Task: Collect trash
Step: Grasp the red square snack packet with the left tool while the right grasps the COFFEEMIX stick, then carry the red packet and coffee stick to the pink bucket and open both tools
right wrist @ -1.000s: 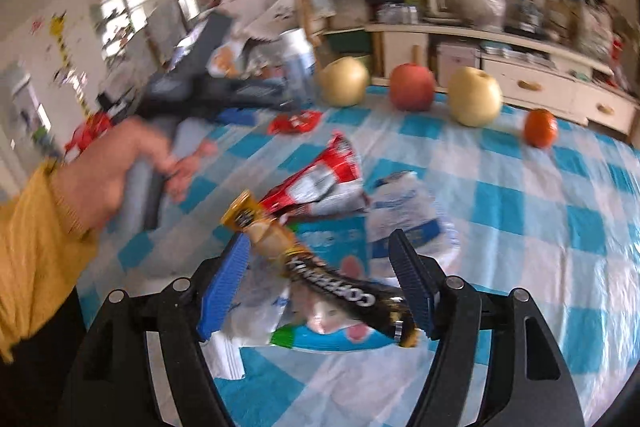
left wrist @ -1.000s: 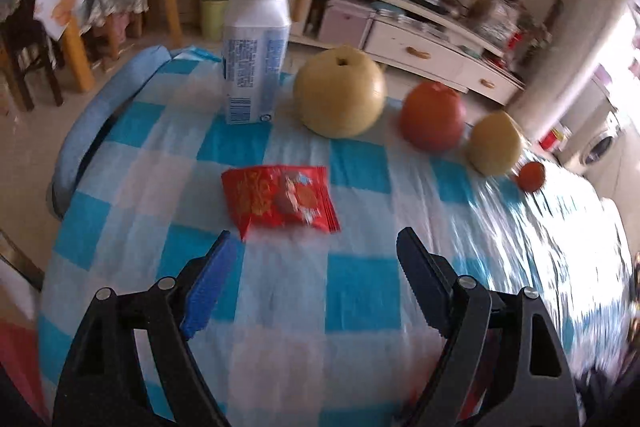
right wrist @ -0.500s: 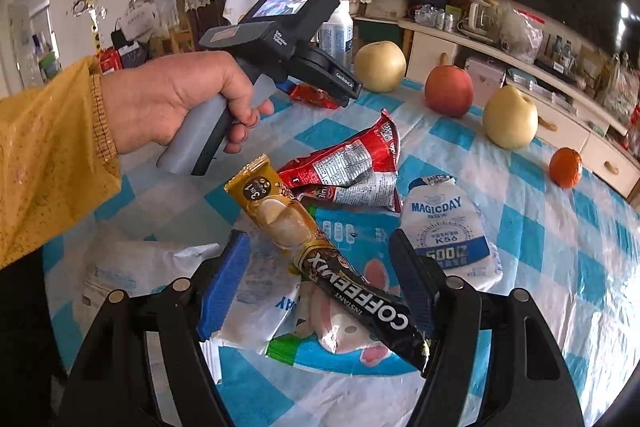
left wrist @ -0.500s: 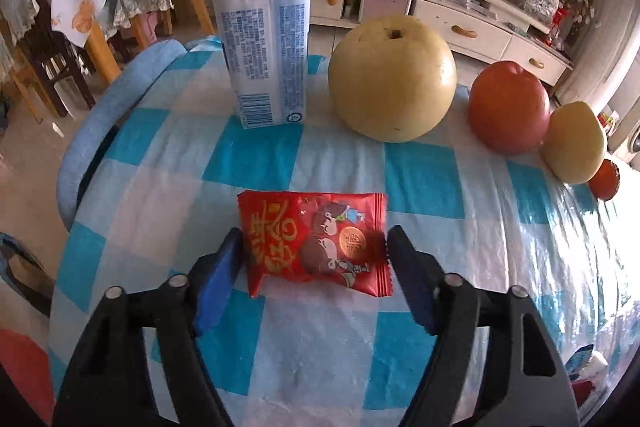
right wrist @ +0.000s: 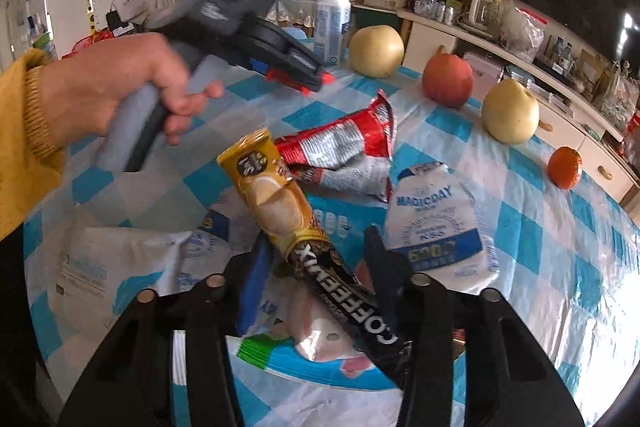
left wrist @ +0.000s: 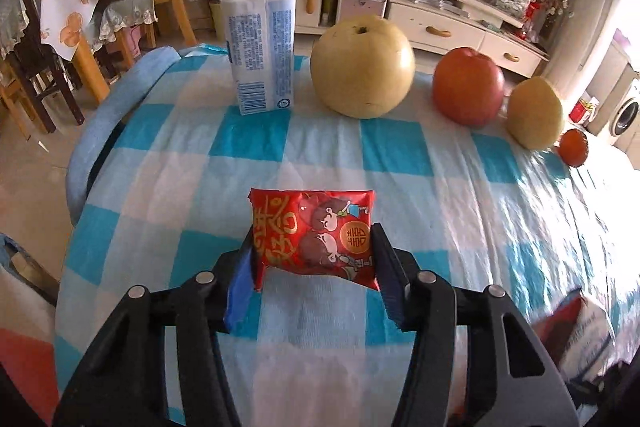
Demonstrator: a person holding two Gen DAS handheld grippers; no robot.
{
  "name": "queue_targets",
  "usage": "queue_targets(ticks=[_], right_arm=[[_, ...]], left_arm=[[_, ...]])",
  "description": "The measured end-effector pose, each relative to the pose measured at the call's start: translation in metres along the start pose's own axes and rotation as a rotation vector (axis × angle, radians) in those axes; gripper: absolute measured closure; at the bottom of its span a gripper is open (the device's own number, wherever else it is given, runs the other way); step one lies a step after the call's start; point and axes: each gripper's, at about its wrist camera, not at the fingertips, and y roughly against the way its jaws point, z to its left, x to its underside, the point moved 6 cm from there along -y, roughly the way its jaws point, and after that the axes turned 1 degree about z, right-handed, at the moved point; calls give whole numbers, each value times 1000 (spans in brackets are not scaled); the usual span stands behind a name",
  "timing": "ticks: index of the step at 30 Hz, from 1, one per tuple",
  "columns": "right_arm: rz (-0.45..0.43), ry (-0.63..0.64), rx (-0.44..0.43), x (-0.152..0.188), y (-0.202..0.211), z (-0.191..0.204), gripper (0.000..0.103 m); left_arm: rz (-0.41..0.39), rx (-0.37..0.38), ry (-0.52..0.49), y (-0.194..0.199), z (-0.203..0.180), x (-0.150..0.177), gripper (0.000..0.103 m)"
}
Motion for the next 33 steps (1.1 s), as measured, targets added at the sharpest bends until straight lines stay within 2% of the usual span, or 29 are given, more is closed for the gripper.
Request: queue_targets(ticks=[6, 16, 20, 26, 33], right_arm=[[0, 7, 23, 2, -1, -3, 64], [-13, -41, 10, 3, 10, -4, 83], [-15, -86, -6, 6, 14, -7, 85], [-32, -171, -48, 9, 25, -9, 87], [-63, -283, -112, 2, 41, -6, 89]], left_arm=[[-45, 11, -30, 37, 1, 22, 48], [-107, 31, -33, 93, 5, 67, 48], [-128, 69, 0, 112, 8, 85, 48], [-161, 96, -5, 133, 13, 106, 48], [-184, 130, -2, 146, 27, 114, 48]])
